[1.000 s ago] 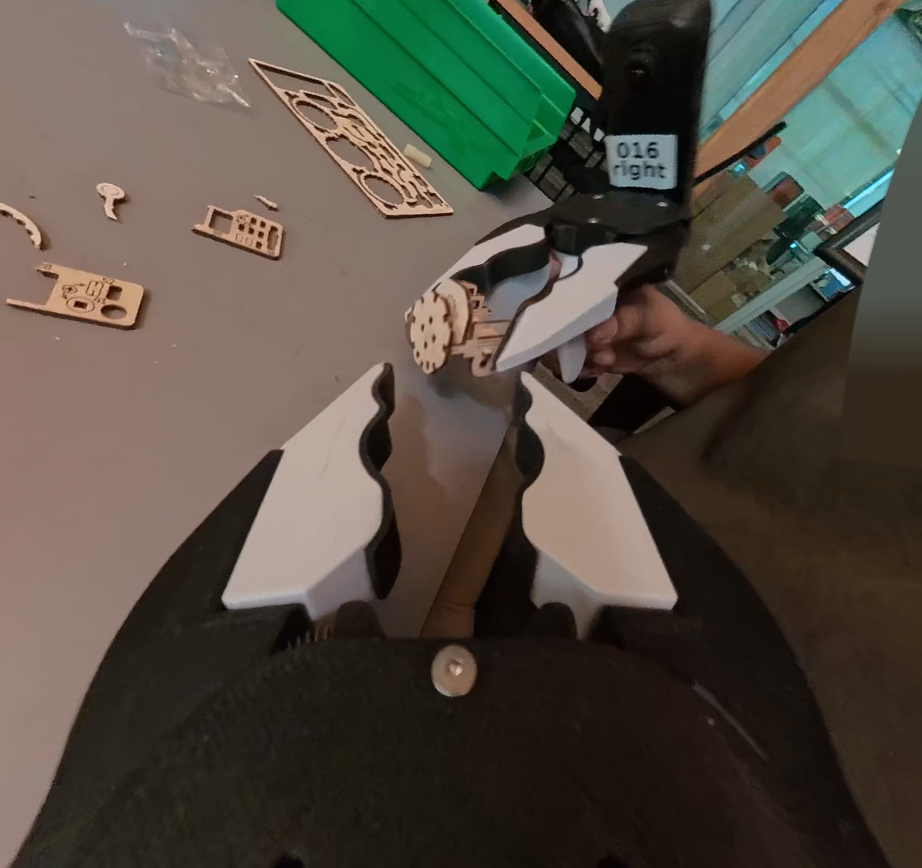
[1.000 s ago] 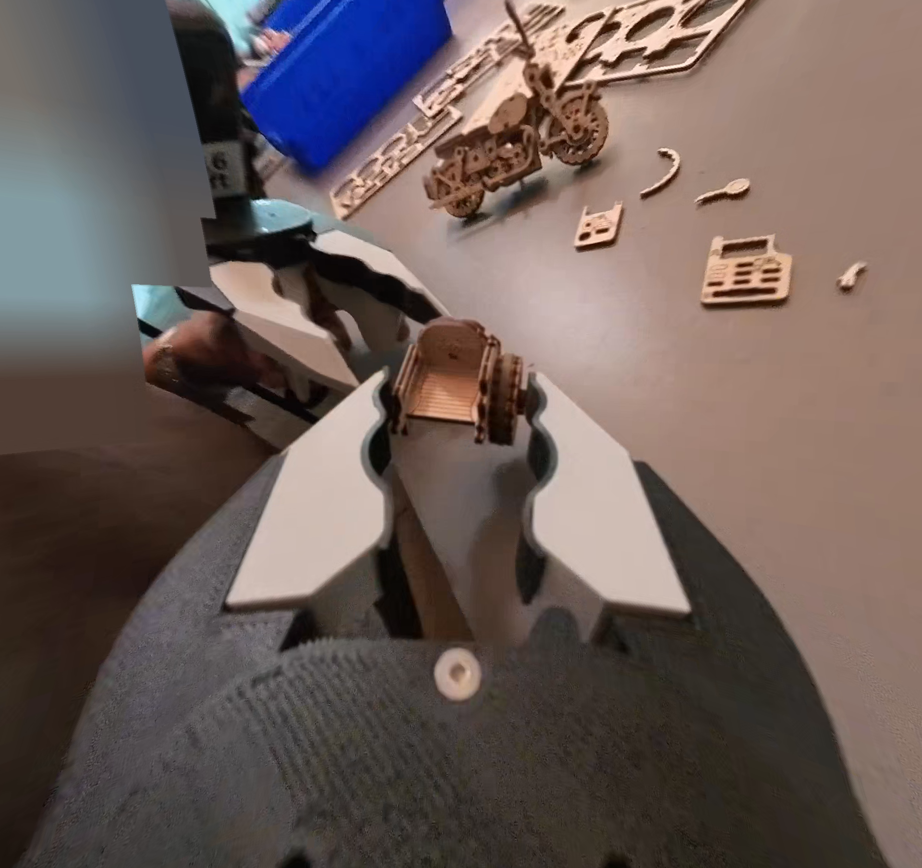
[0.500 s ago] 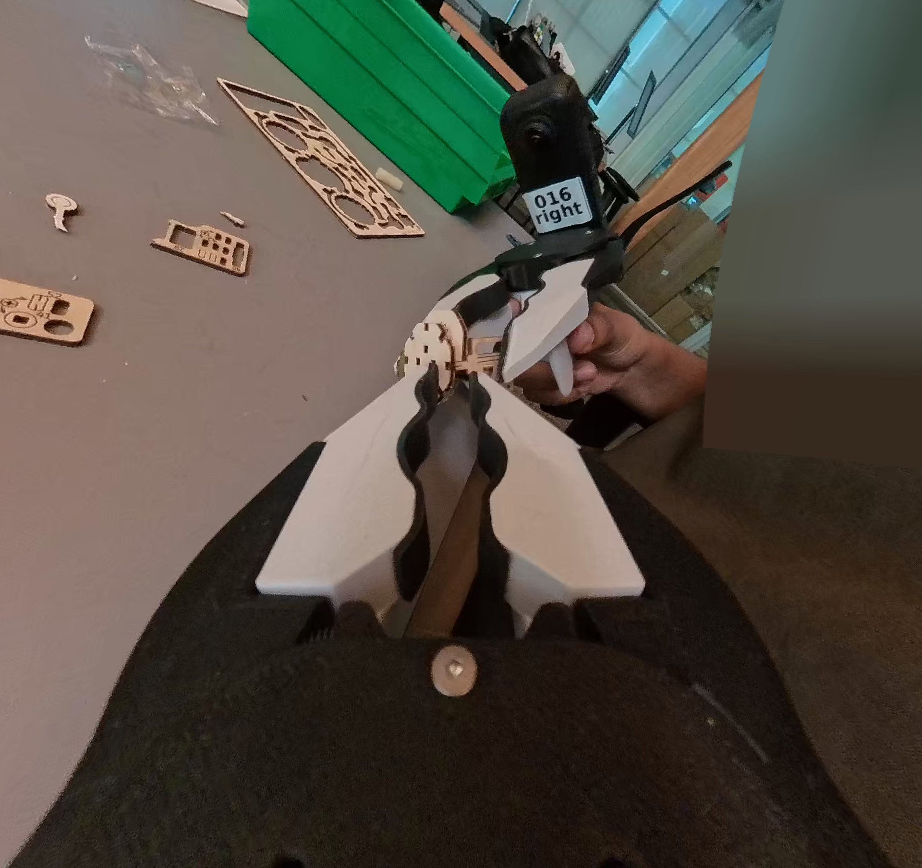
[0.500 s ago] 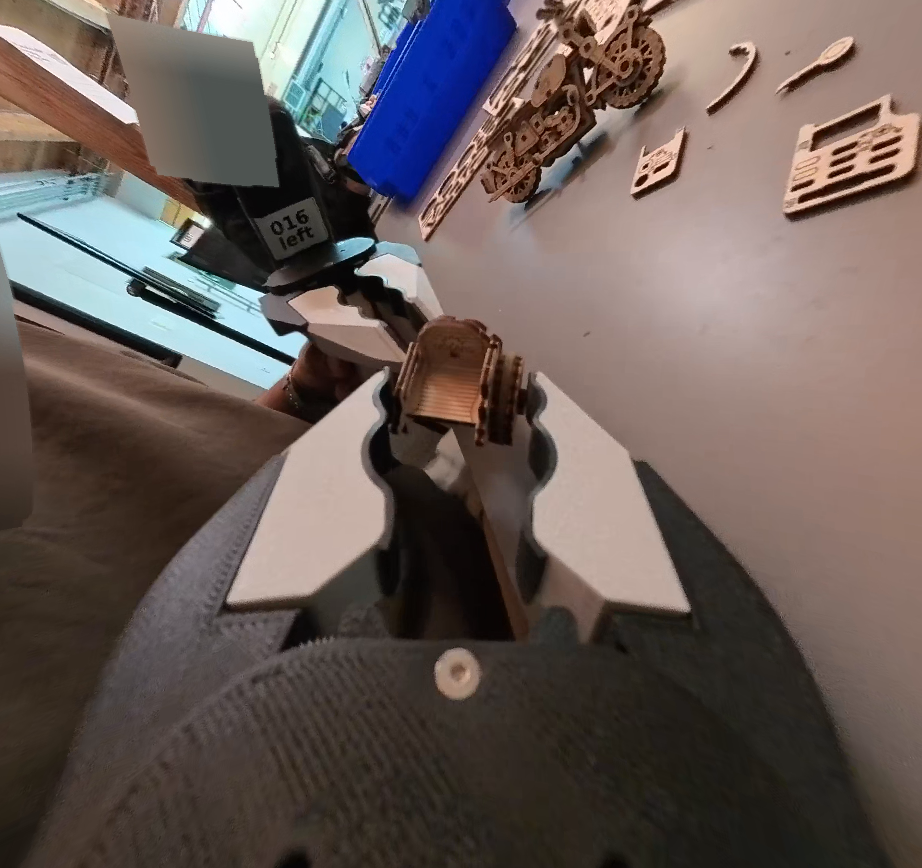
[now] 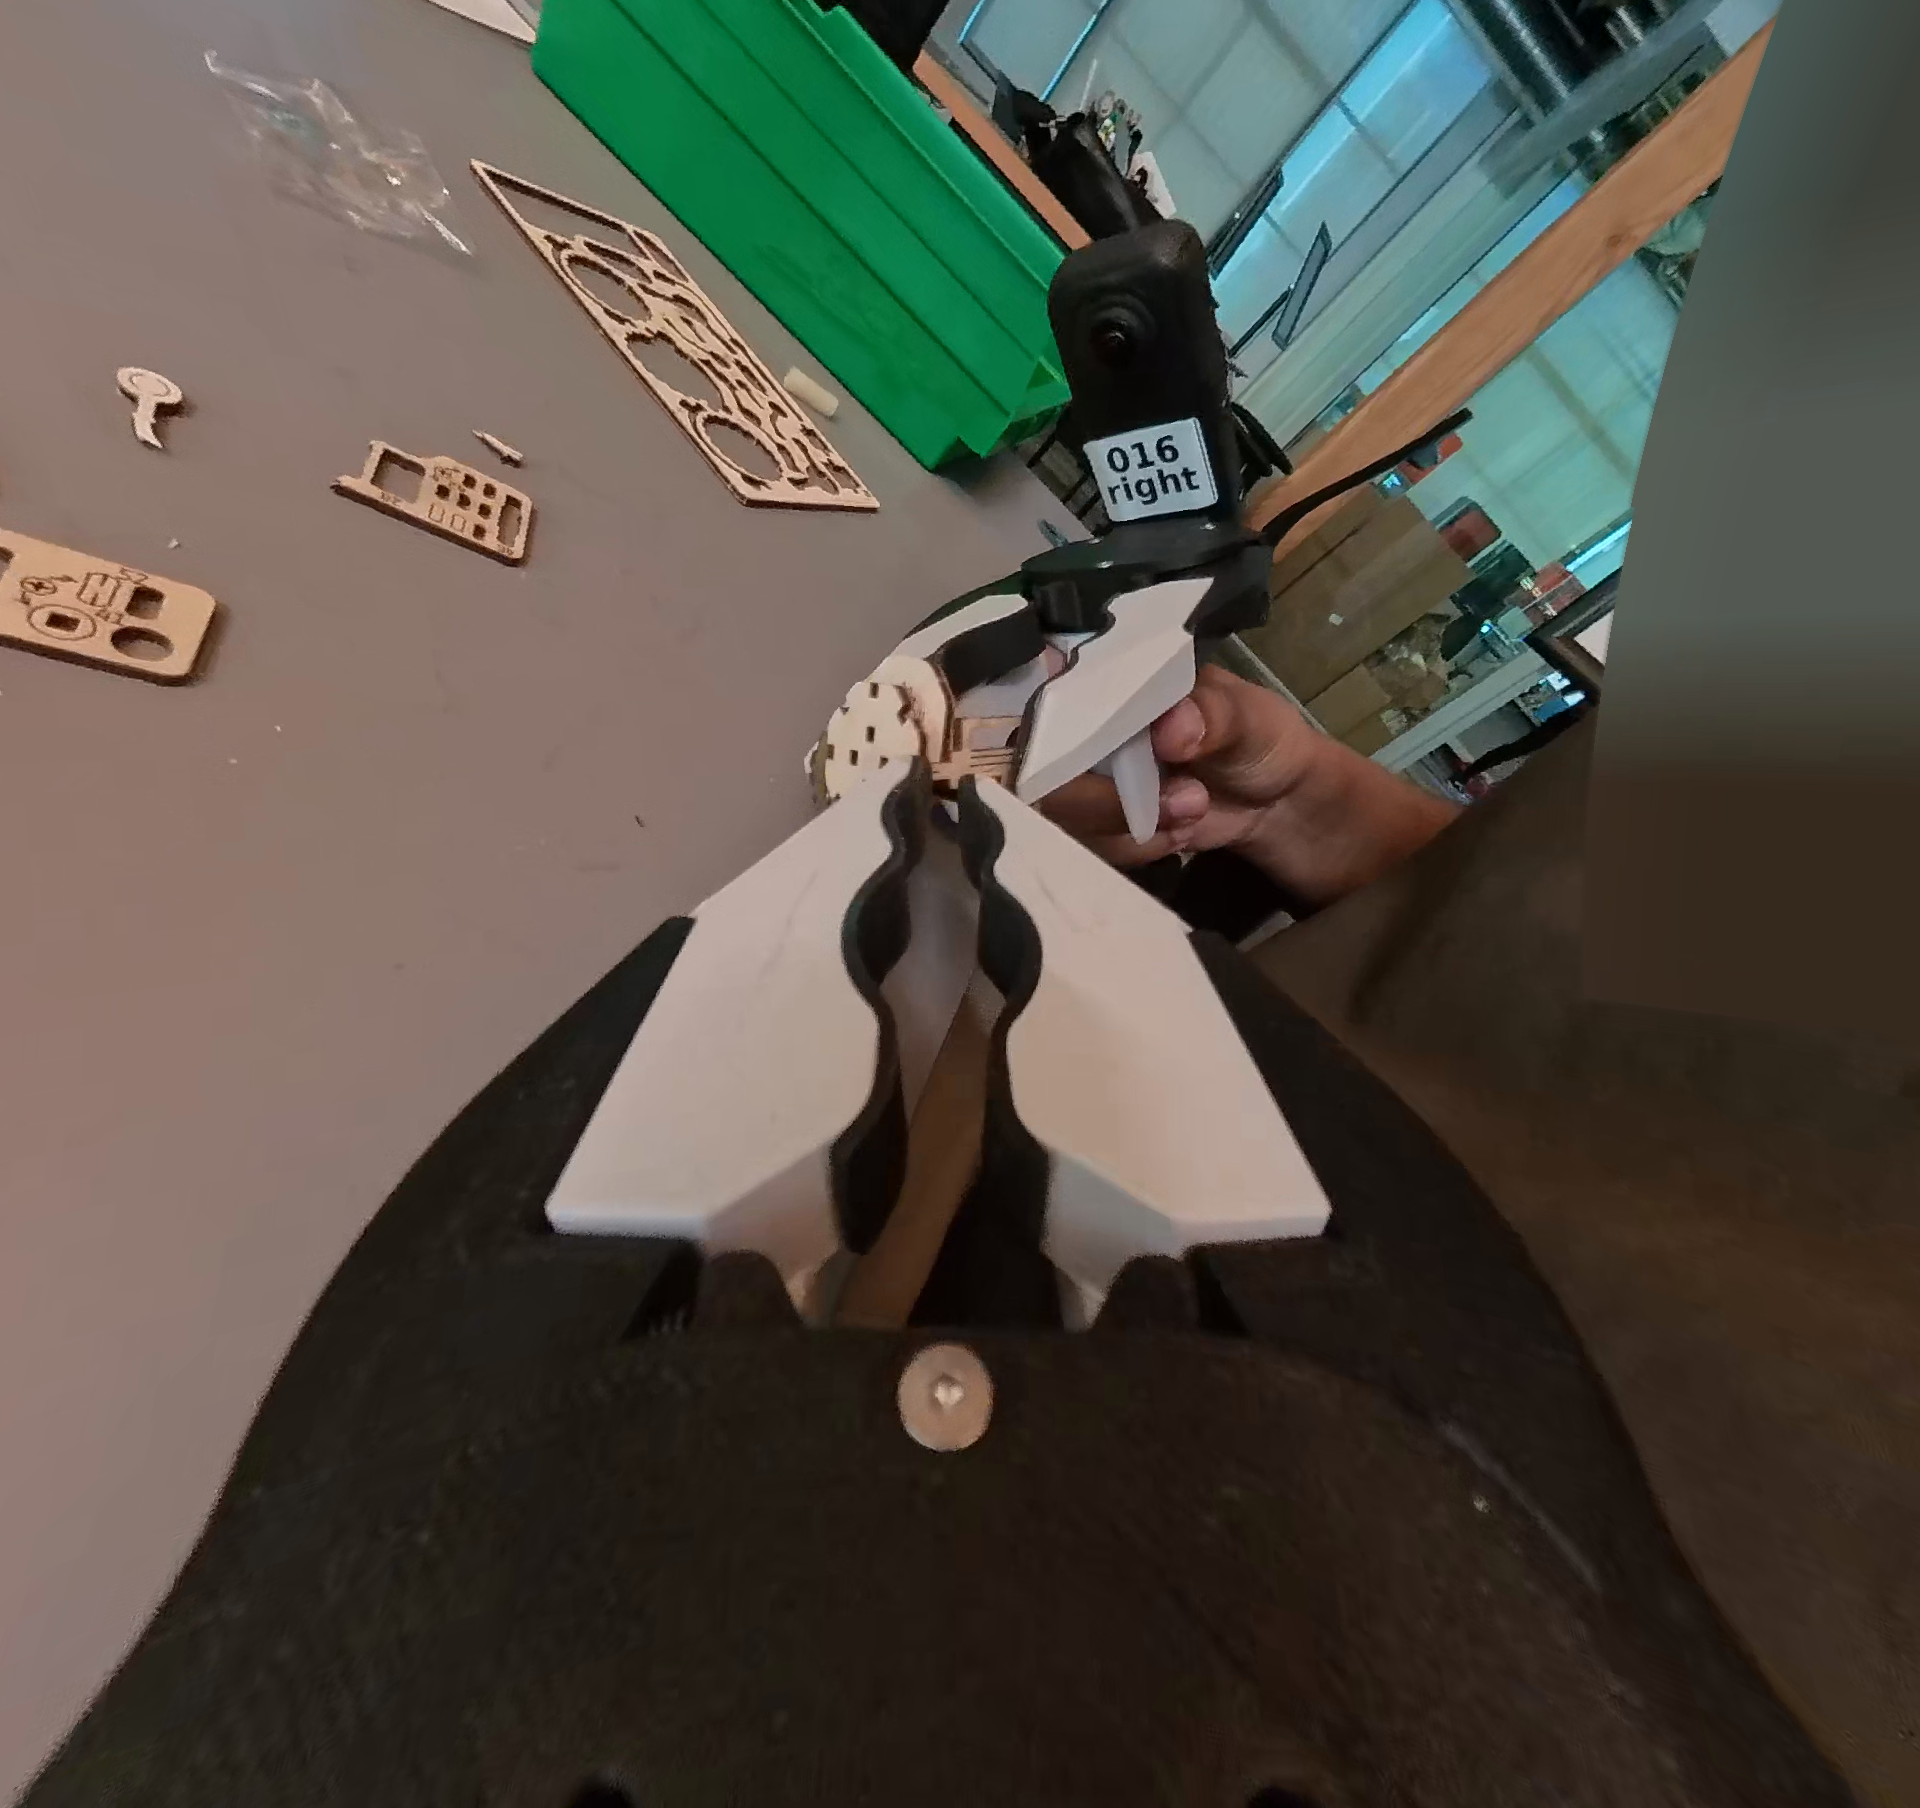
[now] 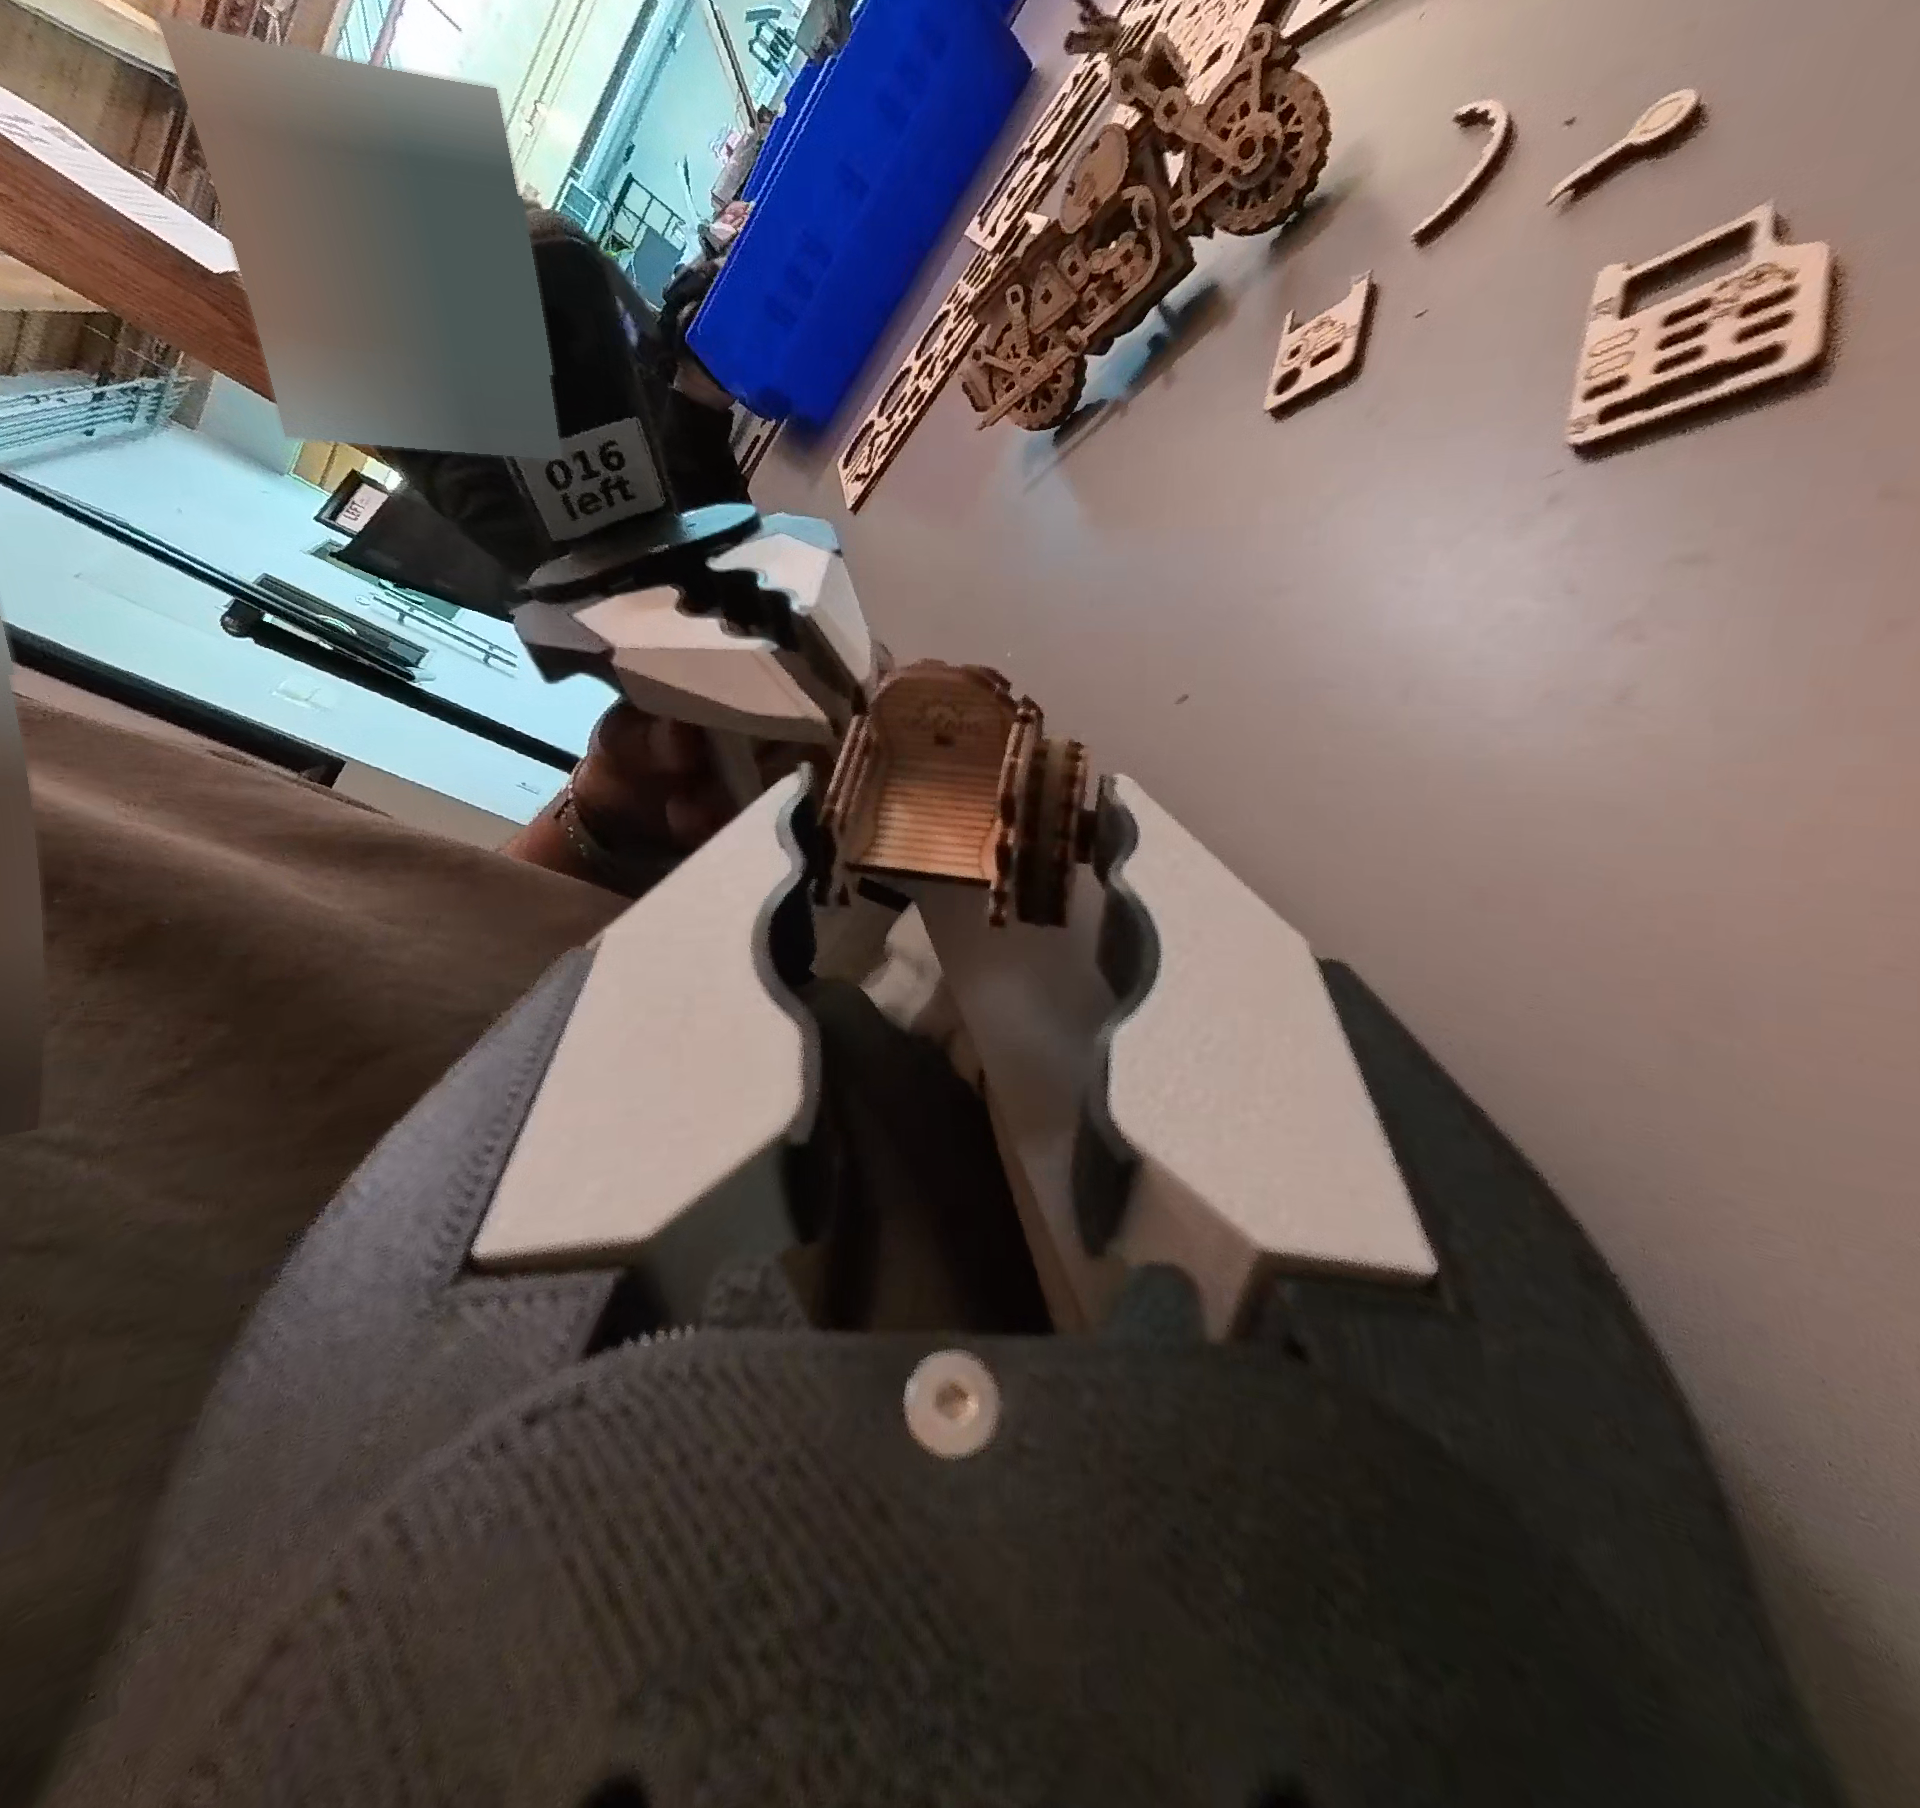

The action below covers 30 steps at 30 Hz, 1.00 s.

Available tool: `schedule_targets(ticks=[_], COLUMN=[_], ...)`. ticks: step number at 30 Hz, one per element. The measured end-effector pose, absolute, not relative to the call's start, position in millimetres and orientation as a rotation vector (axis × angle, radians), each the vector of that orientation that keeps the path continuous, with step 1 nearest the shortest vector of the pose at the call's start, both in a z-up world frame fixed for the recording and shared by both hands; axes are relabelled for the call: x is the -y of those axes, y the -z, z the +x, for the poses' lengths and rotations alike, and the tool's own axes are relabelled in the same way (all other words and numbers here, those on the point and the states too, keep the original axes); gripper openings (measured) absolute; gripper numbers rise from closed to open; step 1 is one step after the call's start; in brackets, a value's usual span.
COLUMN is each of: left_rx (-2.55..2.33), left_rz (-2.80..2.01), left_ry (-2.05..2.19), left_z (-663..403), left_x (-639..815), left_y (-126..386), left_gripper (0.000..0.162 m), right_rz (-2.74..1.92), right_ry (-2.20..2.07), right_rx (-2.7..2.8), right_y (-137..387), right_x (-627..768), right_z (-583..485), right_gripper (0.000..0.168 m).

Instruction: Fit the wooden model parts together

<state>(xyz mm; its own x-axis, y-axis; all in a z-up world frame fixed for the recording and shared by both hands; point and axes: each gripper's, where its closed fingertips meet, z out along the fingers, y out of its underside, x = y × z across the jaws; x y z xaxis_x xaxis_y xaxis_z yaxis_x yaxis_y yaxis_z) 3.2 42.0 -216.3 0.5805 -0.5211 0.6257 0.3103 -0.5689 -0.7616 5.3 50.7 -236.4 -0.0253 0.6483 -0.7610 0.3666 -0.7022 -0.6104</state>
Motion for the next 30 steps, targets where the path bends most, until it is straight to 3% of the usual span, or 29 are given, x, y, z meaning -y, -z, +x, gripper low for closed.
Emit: schedule_targets(ticks=[5,12,15,18,22,30], left_rx=[-0.125,-0.070,-0.110,-0.106,-0.127,-0.200], left_rz=[-1.868,-1.748,-1.802,-1.817,-1.722,-1.716], left_ry=[1.072,1.349,1.223,1.253,1.525,1.554], left_z=[-6.9,-1.5,0.5,5.5,16.8,23.1], left_x=[-47.1,-38.8,-41.0,-39.5,-24.9,-16.3], left_y=[215.0,195.0,202.7,204.5,187.2,184.5], left_gripper=[0.002,0.000,0.040,0.065,0.058,0.052], right_rz=[-1.990,-1.909,-1.897,-1.832,-1.718,-1.643], right_ry=[-1.883,-2.036,-2.071,-2.109,-2.064,-2.138], right_rx=[1.040,1.030,1.033,1.115,1.234,1.336], right_y=[228.5,212.4,209.6,203.0,194.5,187.3], right_x=[-51.2,-46.3,-43.3,-31.4,-23.3,-6.2], right_z=[5.8,6.3,6.2,7.2,10.7,17.6], right_gripper=[0.051,0.051,0.051,0.051,0.051,0.052])
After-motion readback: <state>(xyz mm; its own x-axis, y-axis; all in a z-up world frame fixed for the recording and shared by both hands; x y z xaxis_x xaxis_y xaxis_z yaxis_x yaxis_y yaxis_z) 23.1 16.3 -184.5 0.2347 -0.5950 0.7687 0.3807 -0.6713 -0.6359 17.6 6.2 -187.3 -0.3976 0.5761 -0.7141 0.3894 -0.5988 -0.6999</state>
